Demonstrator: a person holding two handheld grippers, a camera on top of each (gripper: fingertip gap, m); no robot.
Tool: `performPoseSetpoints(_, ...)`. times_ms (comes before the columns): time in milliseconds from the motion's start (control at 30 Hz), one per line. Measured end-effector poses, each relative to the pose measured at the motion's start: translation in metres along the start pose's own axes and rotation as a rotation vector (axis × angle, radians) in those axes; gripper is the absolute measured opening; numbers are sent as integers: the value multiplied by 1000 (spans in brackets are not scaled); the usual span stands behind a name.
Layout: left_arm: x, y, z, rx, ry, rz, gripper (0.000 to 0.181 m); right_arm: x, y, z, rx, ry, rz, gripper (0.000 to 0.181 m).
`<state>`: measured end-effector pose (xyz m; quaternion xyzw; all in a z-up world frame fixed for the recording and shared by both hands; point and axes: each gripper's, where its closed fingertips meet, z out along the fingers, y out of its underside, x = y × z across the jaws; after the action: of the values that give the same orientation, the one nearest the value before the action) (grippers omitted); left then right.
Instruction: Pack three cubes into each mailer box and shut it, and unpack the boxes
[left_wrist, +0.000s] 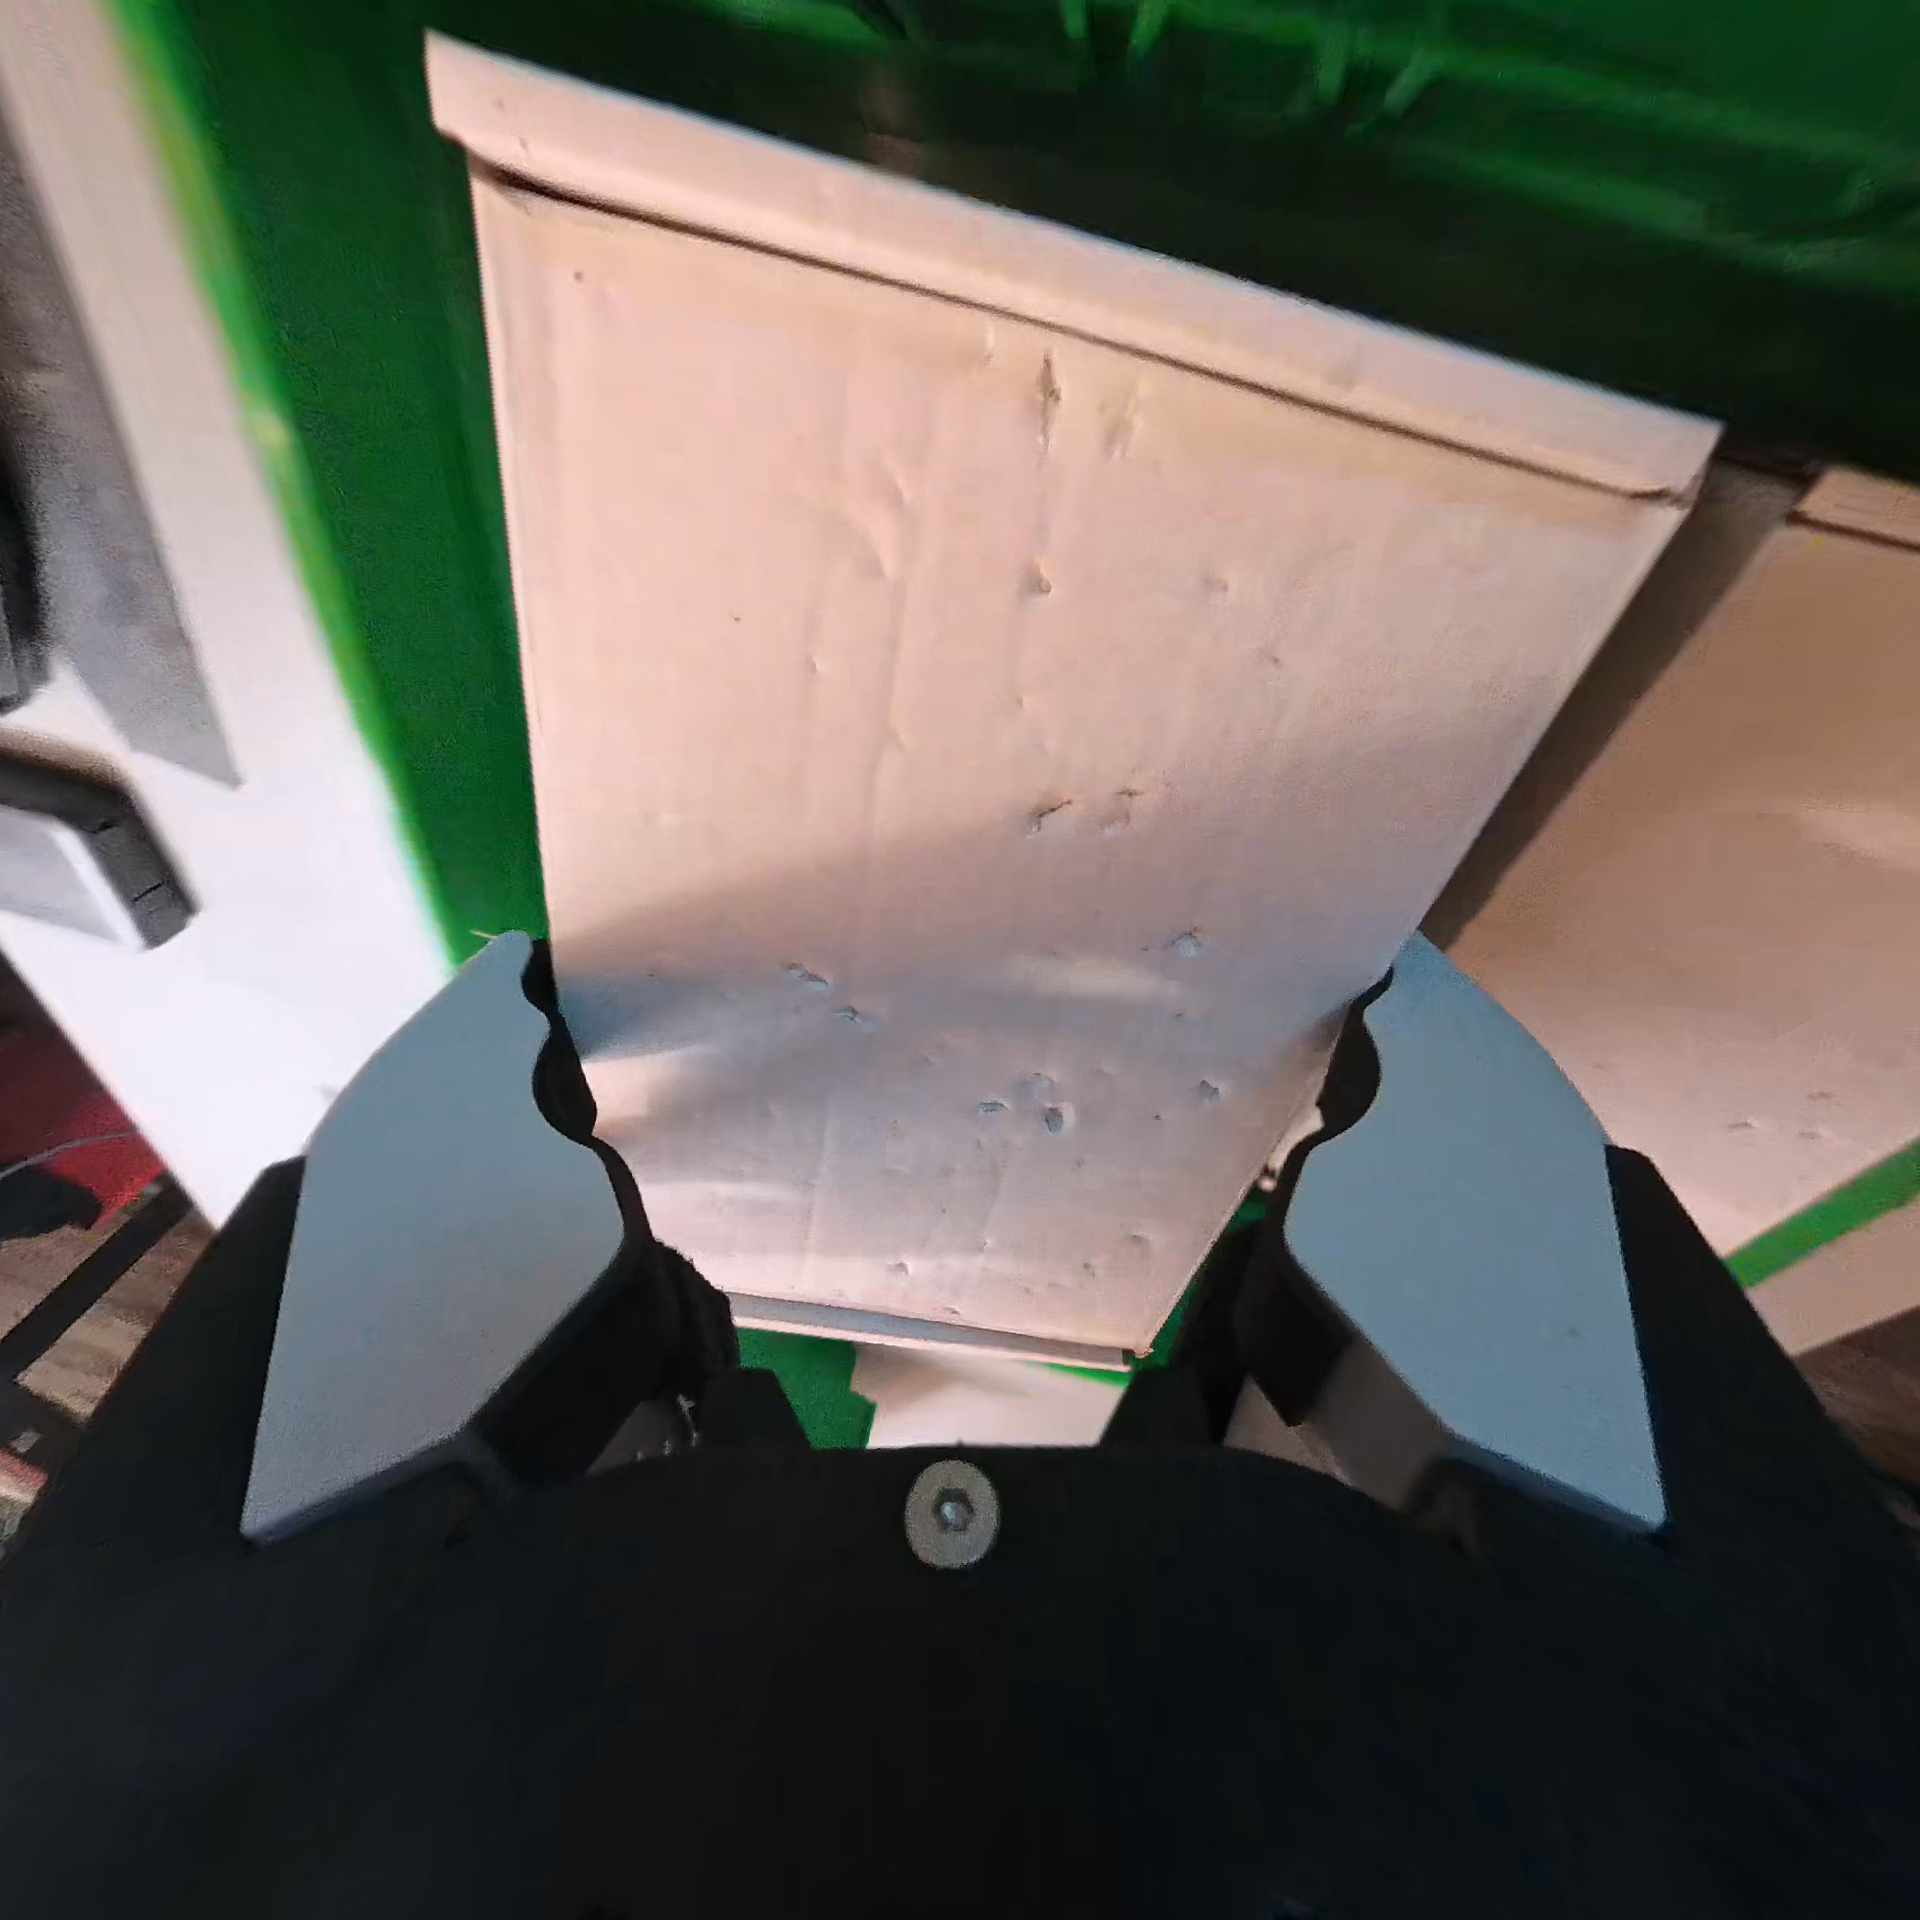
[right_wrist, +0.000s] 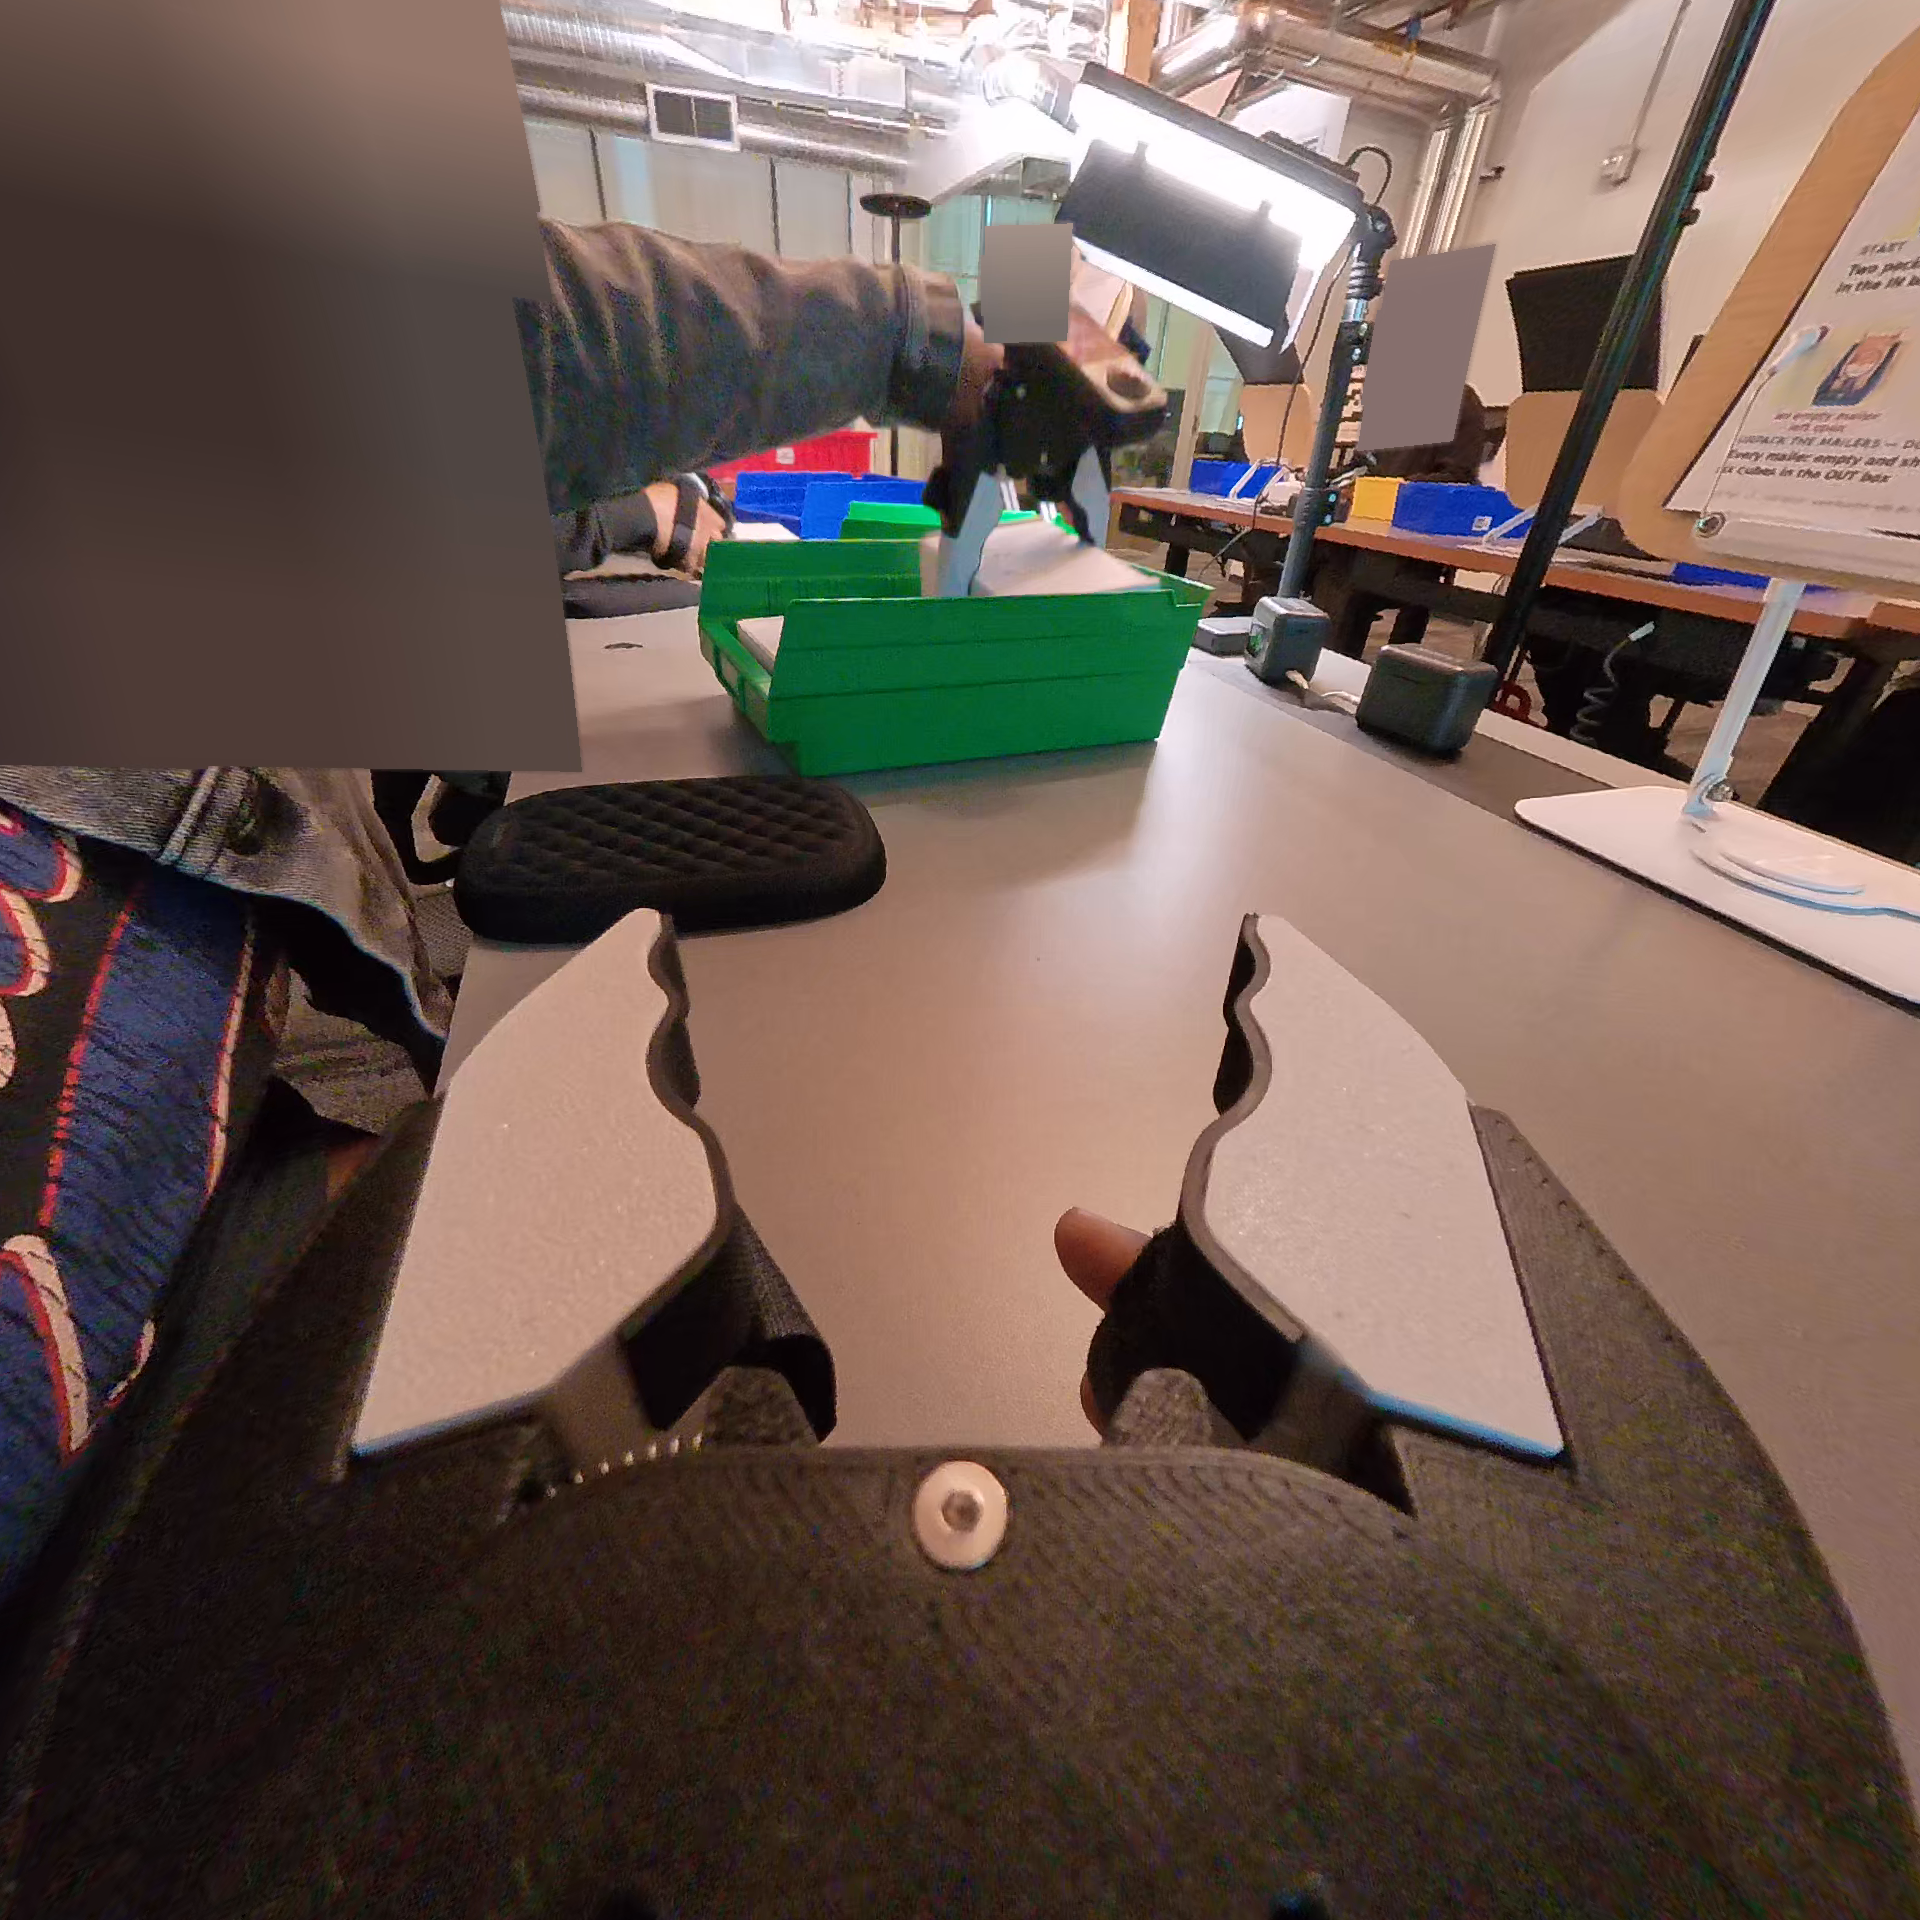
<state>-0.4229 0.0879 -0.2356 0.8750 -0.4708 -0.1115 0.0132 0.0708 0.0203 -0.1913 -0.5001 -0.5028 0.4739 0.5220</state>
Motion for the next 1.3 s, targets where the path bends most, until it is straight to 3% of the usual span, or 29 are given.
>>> performPoseSetpoints(33, -2, -1, -10, 4, -19, -3, 137, 0, 0, 0, 0, 0, -1, 99)
performPoseSetpoints(267, -10, -31, -90, 72, -167, -33, 137, -3, 1, 0, -7, -2, -25, 99)
performPoseSetpoints(400, 13, -81, -119, 123, -172, 6, 137, -2, 0, 0, -4, 2, -23, 99)
performPoseSetpoints(500, 37, -136, -128, 193, -190, 76, 137, -2, 0, 0, -6, 3, -23, 99)
performPoseSetpoints(633, 79, -207, -114, 260, -124, 143, 137, -1, 2, 1, -15, 7, -18, 98)
performPoseSetpoints(833, 163, -289, -71, 335, 90, 195, 137, 8, 2, 1, -16, 57, 12, 99)
performPoseSetpoints(1033, 213, -317, -38, 276, 128, 225, 137, 12, 1, 0, -8, 82, 27, 101)
performPoseSetpoints(1300, 234, -327, -25, 315, 134, 244, 137, 15, 4, 1, -27, 95, 43, 100)
